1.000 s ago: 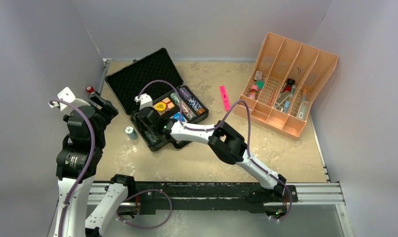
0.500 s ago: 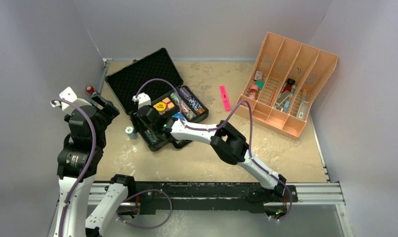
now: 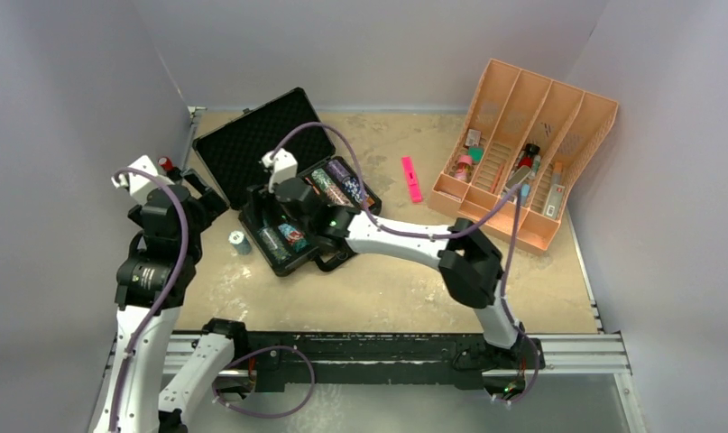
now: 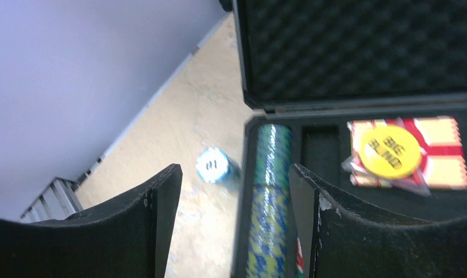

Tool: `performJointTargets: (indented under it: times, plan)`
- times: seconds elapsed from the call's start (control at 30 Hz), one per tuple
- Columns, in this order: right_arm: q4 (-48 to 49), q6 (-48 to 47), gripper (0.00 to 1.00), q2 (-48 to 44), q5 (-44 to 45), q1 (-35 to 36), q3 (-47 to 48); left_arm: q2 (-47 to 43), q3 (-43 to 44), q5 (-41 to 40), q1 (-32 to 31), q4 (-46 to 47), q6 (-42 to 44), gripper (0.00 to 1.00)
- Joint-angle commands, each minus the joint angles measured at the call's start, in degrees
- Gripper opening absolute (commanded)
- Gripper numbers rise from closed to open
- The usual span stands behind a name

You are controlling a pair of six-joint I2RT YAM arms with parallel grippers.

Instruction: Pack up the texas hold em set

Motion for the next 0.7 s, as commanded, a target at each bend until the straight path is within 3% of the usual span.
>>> performJointTargets:
  times: [0.0,0.27,0.4,0.67]
  plan:
    - [8.7,0.6,0.70,-9.7,3.0,0.1,-13.1,2.2,-4.6,-0.2,0.1,-1.0,1.1,0.83]
    - [17.7,3.0,0.69,-23.0,3.9,0.1,-31.3,10.9,-9.5,0.1,0.1,-1.0,-5.2,0.79]
    - [18.6,3.7,0.69,-24.6,3.3,0.1,-33.6,16.8,-13.0,1.0,0.1,0.5,-9.7,0.73]
    - [17.0,3.0,0.67,-26.4,3.0,0.1,-33.7,24.5,-17.1,0.9,0.4,6.1,-12.6,0.72]
